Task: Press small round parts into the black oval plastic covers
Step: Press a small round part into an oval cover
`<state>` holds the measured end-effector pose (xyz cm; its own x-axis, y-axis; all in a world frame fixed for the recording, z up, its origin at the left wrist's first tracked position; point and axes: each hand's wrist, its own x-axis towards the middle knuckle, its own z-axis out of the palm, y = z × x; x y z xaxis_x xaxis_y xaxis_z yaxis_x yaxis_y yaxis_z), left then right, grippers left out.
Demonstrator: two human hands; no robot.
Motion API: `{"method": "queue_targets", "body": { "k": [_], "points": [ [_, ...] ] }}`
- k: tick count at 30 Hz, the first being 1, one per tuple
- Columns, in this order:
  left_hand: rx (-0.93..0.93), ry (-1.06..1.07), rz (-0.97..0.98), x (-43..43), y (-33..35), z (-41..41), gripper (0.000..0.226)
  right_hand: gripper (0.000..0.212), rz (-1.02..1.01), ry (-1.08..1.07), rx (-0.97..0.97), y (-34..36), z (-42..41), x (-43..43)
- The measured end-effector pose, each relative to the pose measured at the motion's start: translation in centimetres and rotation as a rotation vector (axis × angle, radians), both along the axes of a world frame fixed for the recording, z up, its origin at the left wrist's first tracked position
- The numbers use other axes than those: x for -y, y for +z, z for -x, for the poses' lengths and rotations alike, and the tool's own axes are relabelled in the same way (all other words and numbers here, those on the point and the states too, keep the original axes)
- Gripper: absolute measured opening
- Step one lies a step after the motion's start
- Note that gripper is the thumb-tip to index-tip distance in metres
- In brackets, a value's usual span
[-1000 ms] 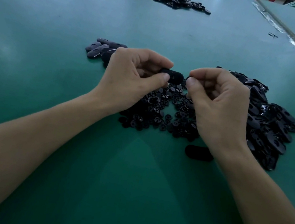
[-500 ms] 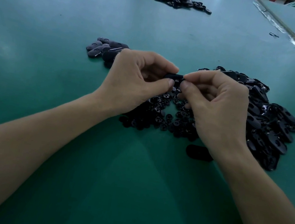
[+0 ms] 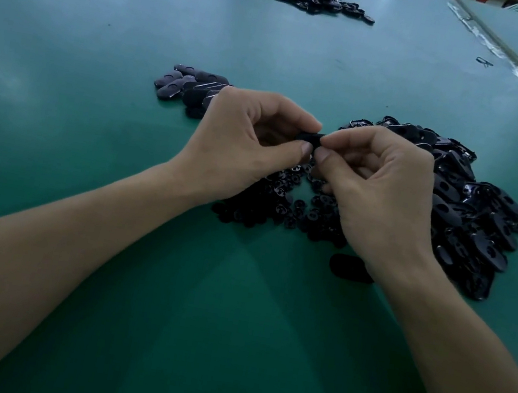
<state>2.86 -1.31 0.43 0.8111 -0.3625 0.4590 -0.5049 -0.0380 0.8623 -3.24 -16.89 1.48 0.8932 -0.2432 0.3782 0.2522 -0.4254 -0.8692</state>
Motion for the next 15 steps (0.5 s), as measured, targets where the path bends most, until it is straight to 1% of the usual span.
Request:
{"method": "queue_targets", "body": {
  "k": [9,15],
  "points": [
    [0.054,0.022,-0.040,0.25,0.02,0.27,0.025,0.019,0.021,-0.053,-0.004,-0.04,-0.02,-0.07],
    [0.030,0.032,-0.029,0.20,0.05,0.21,0.025,0.024,0.127,-0.044,0.009,0.25,0.21,-0.32]
  ]
}}
